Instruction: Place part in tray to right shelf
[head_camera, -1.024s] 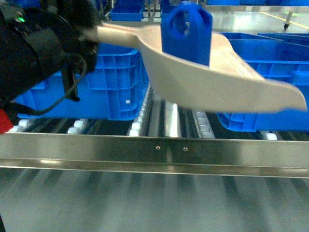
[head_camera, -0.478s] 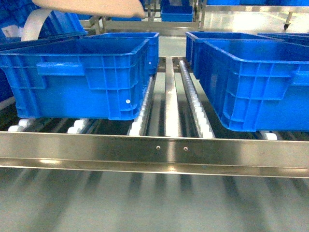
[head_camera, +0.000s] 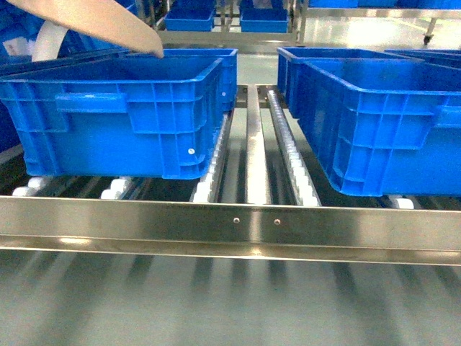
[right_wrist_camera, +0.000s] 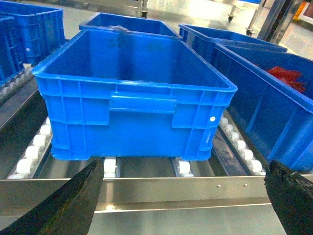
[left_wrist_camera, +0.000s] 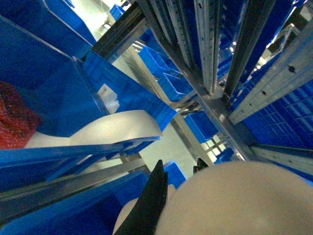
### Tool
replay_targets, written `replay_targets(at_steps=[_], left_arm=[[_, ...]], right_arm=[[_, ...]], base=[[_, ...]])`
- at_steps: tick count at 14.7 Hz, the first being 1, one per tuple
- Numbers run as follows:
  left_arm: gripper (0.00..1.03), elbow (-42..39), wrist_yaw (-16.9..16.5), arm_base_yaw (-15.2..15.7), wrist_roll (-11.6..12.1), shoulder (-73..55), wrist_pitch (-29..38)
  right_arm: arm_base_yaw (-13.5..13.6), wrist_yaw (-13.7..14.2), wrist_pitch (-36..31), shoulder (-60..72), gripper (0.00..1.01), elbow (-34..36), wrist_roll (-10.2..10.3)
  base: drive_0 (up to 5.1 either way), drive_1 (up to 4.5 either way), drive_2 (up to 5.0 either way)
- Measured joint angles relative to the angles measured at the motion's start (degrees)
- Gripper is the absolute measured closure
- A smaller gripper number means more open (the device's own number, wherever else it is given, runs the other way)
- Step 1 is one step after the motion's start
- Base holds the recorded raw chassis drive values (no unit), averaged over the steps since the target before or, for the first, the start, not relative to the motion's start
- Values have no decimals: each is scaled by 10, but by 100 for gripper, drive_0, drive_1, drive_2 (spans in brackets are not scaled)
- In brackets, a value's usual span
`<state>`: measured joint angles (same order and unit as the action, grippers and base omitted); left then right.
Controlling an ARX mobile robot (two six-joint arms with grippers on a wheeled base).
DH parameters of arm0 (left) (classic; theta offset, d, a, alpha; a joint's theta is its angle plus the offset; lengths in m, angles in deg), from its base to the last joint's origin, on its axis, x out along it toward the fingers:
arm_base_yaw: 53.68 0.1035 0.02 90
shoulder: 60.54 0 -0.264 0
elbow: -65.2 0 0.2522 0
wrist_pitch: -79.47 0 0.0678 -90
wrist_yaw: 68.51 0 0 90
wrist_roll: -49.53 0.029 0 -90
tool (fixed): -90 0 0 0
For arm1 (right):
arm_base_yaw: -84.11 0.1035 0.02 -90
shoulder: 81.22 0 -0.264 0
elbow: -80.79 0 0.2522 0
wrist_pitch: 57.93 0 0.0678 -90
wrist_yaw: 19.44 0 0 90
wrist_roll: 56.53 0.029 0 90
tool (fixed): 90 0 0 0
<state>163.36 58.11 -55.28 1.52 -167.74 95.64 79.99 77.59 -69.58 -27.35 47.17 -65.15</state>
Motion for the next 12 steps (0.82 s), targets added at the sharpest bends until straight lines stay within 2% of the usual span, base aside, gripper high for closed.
replay_targets(at_steps=[2, 3, 5, 6, 7, 8, 9, 10, 11, 12], left_arm=[[90, 36, 7, 2, 72, -35, -4], [90, 36, 4, 1, 97, -40, -5], [90, 33, -3, -2, 107, -35, 5], [90, 9, -14, -2, 99, -16, 12], [90, -108, -59, -3, 38, 76, 43], [90, -316, -79, -45, -16, 284, 136], [90, -421, -26, -120, 18, 381, 182], [90, -460, -5, -151, 42, 407, 192], [90, -491, -6, -172, 66, 425, 167], [90, -504, -42, -173, 92, 444, 124]], right_arm=[[0, 0, 0, 0, 3, 0, 0], [0, 0, 0, 0, 3, 0, 0], [0, 0, 0, 0, 3, 0, 0], [0, 0, 0, 0, 3, 0, 0], [0, 0, 0, 0, 3, 0, 0], [0, 0, 0, 0, 3, 0, 0], [0, 0, 0, 0, 3, 0, 0], [-3, -21, -33, 3, 6, 6, 10], [-10, -55, -79, 4, 11, 18, 22], [-12, -73, -94, 2, 15, 25, 33]], base=[[0, 0, 0], [0, 0, 0], [0, 0, 0], [0, 0, 0], [0, 0, 0], [0, 0, 0], [0, 0, 0], [0, 0, 0], [0, 0, 0], [0, 0, 0]])
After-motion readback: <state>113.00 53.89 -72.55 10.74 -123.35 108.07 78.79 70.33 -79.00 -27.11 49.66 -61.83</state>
